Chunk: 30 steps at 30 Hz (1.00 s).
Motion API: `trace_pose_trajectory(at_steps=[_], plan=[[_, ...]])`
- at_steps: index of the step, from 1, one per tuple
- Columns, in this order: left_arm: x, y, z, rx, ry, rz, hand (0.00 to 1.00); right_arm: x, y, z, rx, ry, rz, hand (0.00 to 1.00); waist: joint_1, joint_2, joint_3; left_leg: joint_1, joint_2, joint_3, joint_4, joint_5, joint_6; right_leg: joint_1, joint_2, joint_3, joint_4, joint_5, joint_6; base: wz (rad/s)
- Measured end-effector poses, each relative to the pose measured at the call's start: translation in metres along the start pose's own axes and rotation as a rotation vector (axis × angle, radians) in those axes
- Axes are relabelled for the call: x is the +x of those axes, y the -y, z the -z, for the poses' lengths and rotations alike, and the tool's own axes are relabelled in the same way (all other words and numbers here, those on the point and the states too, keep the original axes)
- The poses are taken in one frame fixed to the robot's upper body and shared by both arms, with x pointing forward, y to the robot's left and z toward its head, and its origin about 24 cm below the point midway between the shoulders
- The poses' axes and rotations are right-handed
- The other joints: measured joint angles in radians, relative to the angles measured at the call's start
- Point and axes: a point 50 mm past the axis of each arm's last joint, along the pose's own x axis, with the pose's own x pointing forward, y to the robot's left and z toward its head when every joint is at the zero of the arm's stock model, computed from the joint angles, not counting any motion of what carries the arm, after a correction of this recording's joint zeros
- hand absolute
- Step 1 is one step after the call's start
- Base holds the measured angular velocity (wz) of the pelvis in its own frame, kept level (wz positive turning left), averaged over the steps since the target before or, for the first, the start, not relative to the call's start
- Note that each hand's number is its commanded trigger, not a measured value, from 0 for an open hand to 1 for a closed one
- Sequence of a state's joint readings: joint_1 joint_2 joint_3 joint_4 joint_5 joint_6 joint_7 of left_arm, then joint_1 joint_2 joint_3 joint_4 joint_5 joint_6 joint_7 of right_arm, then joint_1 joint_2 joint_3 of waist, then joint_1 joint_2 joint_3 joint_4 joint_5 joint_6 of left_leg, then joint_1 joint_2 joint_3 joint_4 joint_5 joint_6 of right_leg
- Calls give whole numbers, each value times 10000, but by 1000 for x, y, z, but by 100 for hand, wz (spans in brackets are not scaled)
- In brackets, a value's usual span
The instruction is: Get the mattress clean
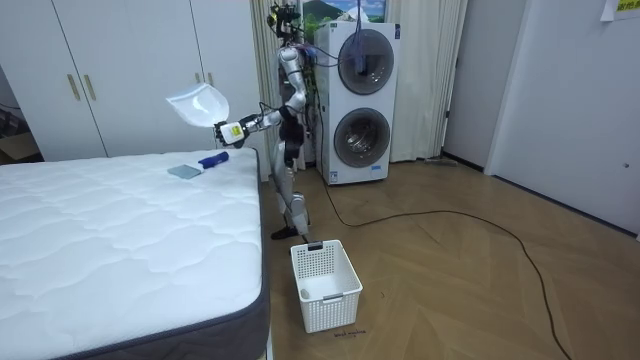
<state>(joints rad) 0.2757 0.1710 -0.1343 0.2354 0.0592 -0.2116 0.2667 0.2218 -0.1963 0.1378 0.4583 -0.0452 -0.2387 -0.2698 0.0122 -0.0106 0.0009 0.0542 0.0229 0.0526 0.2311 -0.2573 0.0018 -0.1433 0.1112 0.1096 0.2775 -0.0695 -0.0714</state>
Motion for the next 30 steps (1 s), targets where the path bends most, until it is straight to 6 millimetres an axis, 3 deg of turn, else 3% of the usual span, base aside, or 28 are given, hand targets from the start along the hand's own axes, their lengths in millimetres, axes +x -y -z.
trace_pose_trajectory(at_steps=[3,6,9,14,19,23,27,30], plan=[[-2,1,7,-65,-333,62,0,0,1,0,43,-13,38,0,-19,72,66,210,80,-20,-242,30,-36,245,76,-17,-315,99,-119,0],[-6,1,25,27,-1151,64,0,0,0,3,-55,-124,2,0,-16,197,79,292,117,-20,-428,95,-37,286,114,-43,-393,88,-149,0],[-15,0,50,328,-2321,175,0,-1,-1,19,-580,-816,-132,0,-41,217,89,363,169,-22,-439,103,-42,316,108,-183,-471,61,-212,3],[-22,-6,75,618,-3502,23,0,-5,-1,39,-1050,-1765,-223,0,-39,193,108,535,187,-23,-539,103,-41,573,73,-322,-671,-30,-208,6],[-40,-20,105,906,-5027,-648,0,-18,0,67,-1365,-3156,-317,0,-59,73,62,669,196,-32,-647,104,-41,739,47,-426,-757,-93,-194,8],[-65,-31,131,873,-6650,-1199,0,-34,4,93,-1533,-4599,-429,0,-27,44,77,918,192,-16,-722,103,-41,975,49,-438,-893,-118,-165,1],[-74,-39,140,697,-7239,-1706,0,-50,6,115,-1107,-6098,-182,0,83,47,45,945,202,-63,-854,89,-6,1065,21,-579,-926,-127,-153,11],[-76,-40,144,670,-7542,-1798,0,-61,5,126,-876,-6895,-363,0,110,105,-24,1015,203,-67,-964,85,-2,1105,34,-567,-908,-123,-157,0]])
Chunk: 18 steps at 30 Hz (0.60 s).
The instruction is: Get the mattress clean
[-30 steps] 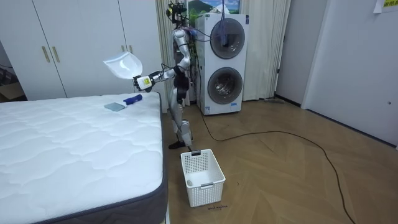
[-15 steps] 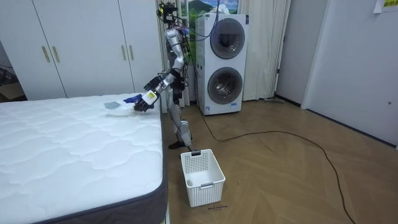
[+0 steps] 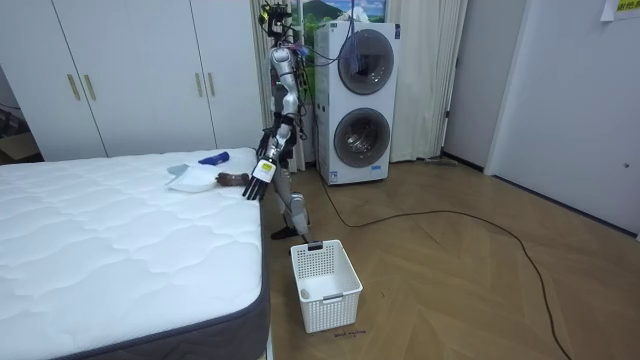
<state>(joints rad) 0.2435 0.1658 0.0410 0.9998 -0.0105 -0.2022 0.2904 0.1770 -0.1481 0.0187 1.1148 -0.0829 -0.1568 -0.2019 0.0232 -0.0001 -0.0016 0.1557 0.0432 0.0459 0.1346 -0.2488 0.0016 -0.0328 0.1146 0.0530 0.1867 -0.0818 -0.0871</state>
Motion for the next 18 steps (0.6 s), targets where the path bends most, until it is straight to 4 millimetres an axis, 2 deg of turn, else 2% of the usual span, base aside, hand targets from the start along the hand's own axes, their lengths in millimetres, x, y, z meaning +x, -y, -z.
trace_pose_trajectory(at_steps=[2,7,12,18], plan=[[-1,0,5,-215,-257,-109,0,-2,-1,11,-69,-611,-160,0,7,9,-2,103,13,2,1,0,0,113,16,10,16,1,-5,0],[-2,-4,14,-915,-851,-476,0,-3,4,22,151,-1410,-174,0,45,46,-24,289,22,32,-18,0,0,251,38,18,12,-50,-8,0],[-3,-14,25,-1232,-1634,-1158,0,-9,4,45,-585,-2697,-357,0,101,53,-69,497,48,-1,-27,-60,12,451,56,-16,36,-147,-22,2],[-26,-24,78,-792,-4734,-2010,0,-18,3,68,-977,-4349,-791,0,132,26,-85,488,48,-125,12,-83,21,519,18,-101,11,-153,-14,6]])
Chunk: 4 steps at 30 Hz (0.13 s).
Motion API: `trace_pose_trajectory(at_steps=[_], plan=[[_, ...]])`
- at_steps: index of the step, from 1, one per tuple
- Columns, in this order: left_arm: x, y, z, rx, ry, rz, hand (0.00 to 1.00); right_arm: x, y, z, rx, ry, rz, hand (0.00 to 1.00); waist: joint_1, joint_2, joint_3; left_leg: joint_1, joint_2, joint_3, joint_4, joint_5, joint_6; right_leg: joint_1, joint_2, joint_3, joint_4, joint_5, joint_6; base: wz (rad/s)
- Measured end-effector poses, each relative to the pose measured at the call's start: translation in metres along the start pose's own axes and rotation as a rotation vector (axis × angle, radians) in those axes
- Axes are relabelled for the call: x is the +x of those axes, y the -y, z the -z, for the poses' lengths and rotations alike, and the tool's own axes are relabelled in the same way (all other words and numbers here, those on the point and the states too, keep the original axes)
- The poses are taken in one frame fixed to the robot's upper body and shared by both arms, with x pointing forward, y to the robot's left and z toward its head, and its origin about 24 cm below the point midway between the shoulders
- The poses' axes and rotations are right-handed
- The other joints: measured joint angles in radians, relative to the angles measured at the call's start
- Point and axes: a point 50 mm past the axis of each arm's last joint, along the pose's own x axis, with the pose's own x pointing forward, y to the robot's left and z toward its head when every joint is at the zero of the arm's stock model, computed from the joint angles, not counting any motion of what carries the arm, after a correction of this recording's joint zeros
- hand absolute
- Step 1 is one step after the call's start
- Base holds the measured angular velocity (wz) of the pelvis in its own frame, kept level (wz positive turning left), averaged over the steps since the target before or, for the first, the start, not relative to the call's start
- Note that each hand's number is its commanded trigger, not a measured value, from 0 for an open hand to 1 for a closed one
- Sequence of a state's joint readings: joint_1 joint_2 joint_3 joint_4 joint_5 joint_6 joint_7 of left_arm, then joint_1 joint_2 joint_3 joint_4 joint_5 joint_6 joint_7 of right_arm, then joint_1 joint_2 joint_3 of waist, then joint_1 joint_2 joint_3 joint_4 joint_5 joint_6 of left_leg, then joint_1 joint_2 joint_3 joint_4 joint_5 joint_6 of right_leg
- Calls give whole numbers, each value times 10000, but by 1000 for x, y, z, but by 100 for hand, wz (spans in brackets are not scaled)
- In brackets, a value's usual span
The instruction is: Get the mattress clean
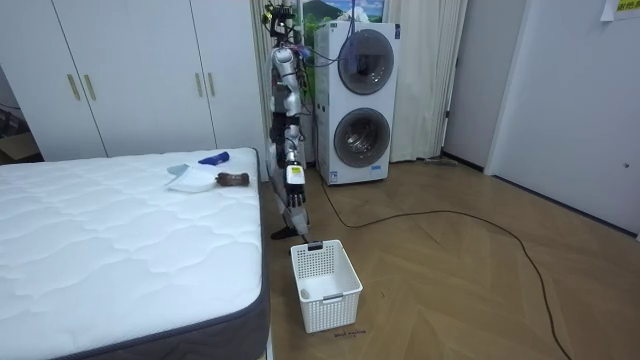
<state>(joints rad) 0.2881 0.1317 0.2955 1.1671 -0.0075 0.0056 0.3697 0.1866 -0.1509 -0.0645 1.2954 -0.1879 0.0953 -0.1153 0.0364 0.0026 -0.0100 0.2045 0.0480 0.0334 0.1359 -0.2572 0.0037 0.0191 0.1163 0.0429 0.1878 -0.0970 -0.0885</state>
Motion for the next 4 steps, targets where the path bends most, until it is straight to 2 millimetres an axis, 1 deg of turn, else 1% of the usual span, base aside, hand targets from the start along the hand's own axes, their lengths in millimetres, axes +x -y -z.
trace_pose_trajectory(at_steps=[1,2,3,4], plan=[[0,-4,10,56,-435,-130,0,0,0,2,-141,-171,-54,0,-5,-55,35,0,-9,-46,-8,-1,3,-4,-13,-7,-2,-13,10,9],[-1,-6,18,49,-821,-242,0,0,0,3,-217,-299,-116,0,13,-58,37,-1,-23,-62,-23,-15,21,-2,-31,-36,11,-48,22,10],[-1,-8,21,20,-1001,-284,0,0,0,3,-225,-356,-164,0,20,-55,35,1,-28,-87,-18,-22,27,7,-39,-48,28,-62,25,12],[-1,-9,26,45,-1276,-309,0,0,-1,4,-231,-452,-294,0,30,-55,35,2,-35,-111,-3,-27,32,3,-64,-168,41,-78,29,8]])
